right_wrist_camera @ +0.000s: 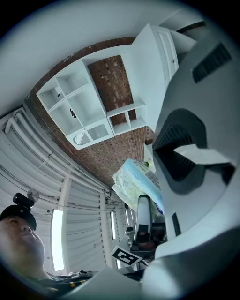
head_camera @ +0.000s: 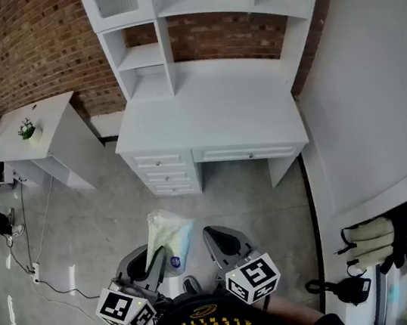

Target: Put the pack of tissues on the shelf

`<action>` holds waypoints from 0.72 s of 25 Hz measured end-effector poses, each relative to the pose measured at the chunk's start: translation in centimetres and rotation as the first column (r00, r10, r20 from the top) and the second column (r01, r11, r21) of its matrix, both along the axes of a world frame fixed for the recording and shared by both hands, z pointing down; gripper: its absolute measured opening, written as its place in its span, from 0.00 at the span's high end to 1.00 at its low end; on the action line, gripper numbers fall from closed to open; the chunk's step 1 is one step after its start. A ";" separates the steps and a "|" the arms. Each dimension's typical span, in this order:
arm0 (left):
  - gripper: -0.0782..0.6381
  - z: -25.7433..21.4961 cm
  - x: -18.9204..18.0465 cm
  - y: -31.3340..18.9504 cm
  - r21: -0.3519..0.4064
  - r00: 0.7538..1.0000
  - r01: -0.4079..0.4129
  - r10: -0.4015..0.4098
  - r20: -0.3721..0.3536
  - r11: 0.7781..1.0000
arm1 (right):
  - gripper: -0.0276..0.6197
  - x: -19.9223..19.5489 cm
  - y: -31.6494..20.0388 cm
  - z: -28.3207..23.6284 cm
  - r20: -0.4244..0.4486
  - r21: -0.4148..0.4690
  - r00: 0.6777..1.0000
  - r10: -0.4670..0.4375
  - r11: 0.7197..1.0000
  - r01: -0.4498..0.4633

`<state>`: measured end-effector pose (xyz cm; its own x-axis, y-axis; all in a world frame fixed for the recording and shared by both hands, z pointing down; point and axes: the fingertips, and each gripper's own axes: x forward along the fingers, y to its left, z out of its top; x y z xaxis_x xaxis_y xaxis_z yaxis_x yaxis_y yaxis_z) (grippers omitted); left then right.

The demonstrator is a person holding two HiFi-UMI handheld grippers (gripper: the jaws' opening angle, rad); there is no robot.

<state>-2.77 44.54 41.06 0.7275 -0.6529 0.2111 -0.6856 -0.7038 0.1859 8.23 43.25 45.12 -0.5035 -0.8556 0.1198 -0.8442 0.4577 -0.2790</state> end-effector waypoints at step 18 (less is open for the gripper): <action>0.81 -0.3 0.2 2.0 0.008 0.997 0.080 -0.080 -0.019 0.997 | 0.96 0.7 2.7 0.5 0.041 -0.007 0.999 -0.035 0.999 0.035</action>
<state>-2.55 46.52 40.78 0.6768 -0.7107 0.1919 -0.7360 -0.6488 0.1934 8.92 45.96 45.58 -0.5379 -0.8364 0.1054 -0.8155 0.4845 -0.3165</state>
